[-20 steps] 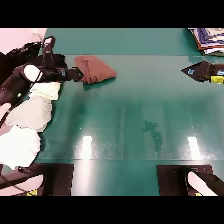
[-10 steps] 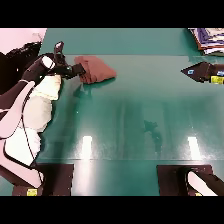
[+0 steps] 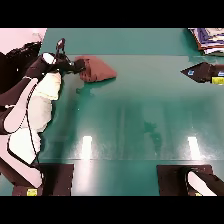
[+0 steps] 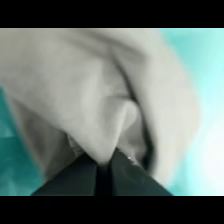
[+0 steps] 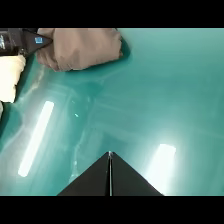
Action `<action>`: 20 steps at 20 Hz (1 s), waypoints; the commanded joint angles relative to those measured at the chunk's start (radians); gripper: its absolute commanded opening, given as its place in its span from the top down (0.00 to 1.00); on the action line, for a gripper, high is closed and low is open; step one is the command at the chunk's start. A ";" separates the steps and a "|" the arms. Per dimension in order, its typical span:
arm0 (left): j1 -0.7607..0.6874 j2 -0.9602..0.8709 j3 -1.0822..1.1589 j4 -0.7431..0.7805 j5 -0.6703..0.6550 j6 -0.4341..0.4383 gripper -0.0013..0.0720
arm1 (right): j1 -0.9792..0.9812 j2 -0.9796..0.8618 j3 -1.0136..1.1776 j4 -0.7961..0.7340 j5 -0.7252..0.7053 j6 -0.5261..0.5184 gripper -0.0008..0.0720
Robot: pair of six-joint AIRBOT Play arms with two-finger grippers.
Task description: Fold the shirts.
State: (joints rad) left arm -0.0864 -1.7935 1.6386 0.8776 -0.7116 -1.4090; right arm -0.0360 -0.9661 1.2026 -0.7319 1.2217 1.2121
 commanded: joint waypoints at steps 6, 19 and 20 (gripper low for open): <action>-0.119 0.463 0.204 0.013 -0.227 0.187 0.95 | -0.099 0.050 0.342 -0.004 -0.033 0.000 0.97; -0.696 0.453 -0.270 0.244 -0.262 -0.013 0.07 | -0.202 0.051 0.416 0.000 0.176 0.000 0.97; -0.678 0.453 -0.269 0.256 -0.278 -0.017 0.06 | -0.202 0.051 0.402 -0.001 0.178 0.000 0.97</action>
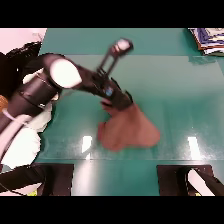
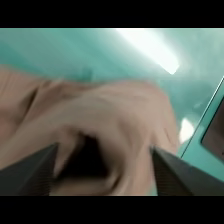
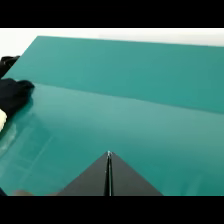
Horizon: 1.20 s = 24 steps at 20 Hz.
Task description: Fold the shirts.
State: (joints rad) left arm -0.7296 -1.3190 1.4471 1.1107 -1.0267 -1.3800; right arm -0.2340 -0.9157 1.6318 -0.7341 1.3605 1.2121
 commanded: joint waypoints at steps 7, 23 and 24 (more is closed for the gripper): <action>0.321 0.012 -0.105 0.015 -0.118 -0.061 0.06 | 0.003 0.001 -0.119 0.008 0.035 0.000 0.97; 0.309 -0.232 -0.363 -0.564 0.172 0.208 0.95 | 0.003 0.001 -0.224 -0.003 0.033 0.001 0.97; 0.349 -0.232 -0.333 -0.558 0.116 0.208 0.95 | 0.003 0.001 -0.224 -0.003 0.048 0.001 0.97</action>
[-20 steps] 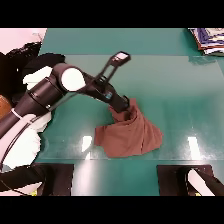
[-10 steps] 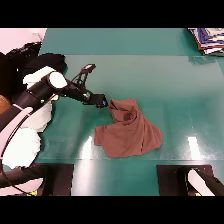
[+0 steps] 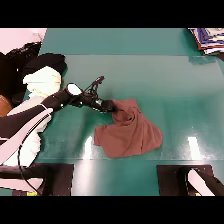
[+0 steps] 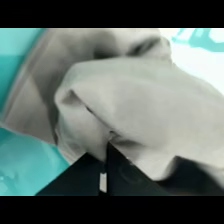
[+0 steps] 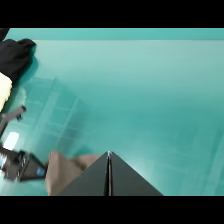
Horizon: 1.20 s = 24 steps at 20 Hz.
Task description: Fold the shirts.
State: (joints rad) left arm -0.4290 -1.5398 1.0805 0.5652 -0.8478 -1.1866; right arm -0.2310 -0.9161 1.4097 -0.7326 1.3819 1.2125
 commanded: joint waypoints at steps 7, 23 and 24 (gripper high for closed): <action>0.248 0.101 0.335 0.402 -0.282 -0.014 0.95 | 0.007 0.013 -0.224 -0.254 0.118 0.122 0.97; 0.248 0.123 0.354 0.511 -0.314 -0.018 0.95 | 0.641 -0.726 -0.288 0.034 -0.377 0.081 0.39; 0.248 0.123 0.354 0.512 -0.315 -0.018 0.95 | 0.653 -0.758 -0.251 0.034 -0.369 0.082 0.39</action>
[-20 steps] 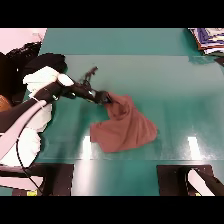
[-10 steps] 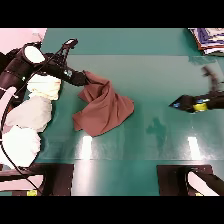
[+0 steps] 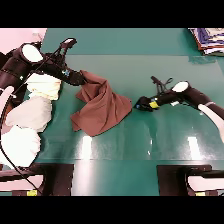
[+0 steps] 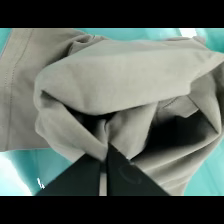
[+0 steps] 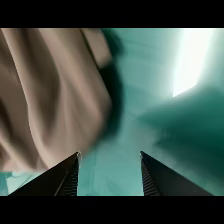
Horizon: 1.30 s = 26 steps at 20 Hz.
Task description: Fold the shirts.
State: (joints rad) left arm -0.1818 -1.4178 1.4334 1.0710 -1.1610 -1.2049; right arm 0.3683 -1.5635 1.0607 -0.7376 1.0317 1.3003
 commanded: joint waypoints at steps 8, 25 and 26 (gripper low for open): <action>0.001 0.046 0.011 0.129 0.008 -0.038 0.95 | 0.051 -0.154 0.322 -0.047 0.062 -0.006 0.97; 0.001 0.581 0.472 0.134 -0.034 0.008 0.95 | -0.198 0.554 0.970 -0.510 0.313 0.074 0.97; 0.001 0.580 0.470 0.089 -0.043 0.008 0.95 | -0.198 0.568 0.969 -0.542 0.321 0.091 0.97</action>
State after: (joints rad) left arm -0.1822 -0.8604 1.8622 1.2510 -1.1805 -1.1980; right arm 0.1764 -1.0588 1.9877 -1.1687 1.3178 1.3678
